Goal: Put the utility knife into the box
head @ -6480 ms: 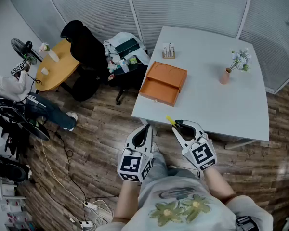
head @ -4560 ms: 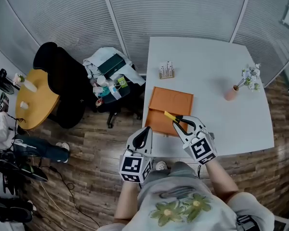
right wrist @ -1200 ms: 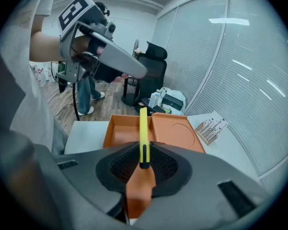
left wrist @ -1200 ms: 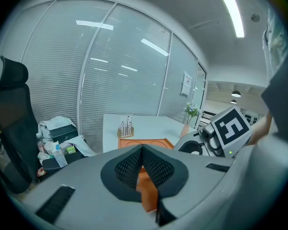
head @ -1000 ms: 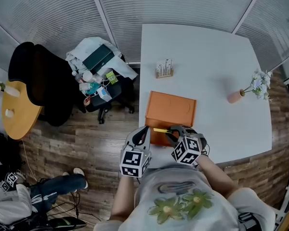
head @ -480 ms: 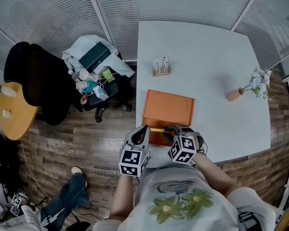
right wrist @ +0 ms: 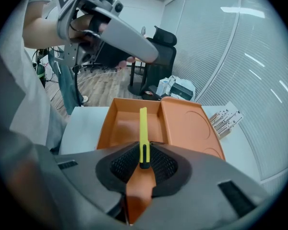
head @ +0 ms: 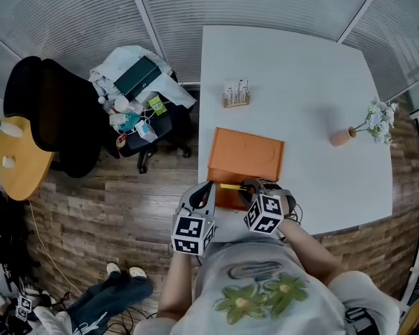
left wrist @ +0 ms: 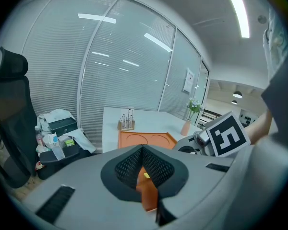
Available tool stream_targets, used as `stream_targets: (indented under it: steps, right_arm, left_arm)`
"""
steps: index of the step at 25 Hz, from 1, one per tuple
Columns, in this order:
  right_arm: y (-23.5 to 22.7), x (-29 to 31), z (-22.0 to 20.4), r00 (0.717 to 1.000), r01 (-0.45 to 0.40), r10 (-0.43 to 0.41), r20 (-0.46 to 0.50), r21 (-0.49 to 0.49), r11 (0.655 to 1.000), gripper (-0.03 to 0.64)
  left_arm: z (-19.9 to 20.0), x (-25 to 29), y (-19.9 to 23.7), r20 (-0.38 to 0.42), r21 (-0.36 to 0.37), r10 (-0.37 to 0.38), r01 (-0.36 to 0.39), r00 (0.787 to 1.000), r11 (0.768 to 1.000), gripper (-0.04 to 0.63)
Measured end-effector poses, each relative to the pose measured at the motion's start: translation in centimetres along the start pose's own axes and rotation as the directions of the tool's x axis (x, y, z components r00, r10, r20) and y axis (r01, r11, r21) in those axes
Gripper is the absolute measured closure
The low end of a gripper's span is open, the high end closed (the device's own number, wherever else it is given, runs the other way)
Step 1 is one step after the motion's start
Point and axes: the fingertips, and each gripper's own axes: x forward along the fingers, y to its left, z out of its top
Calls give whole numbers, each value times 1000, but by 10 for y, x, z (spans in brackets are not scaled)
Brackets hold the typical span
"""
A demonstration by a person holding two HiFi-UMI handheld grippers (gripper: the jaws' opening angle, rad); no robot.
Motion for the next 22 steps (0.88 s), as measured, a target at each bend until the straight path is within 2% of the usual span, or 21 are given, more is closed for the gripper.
stream_targets:
  steps: [22]
  right_arm:
    - [7, 23, -16, 996, -42, 41, -82, -11, 999, 545]
  left_arm:
    - [-5, 9, 1, -21, -27, -10, 9, 1000, 1000, 595]
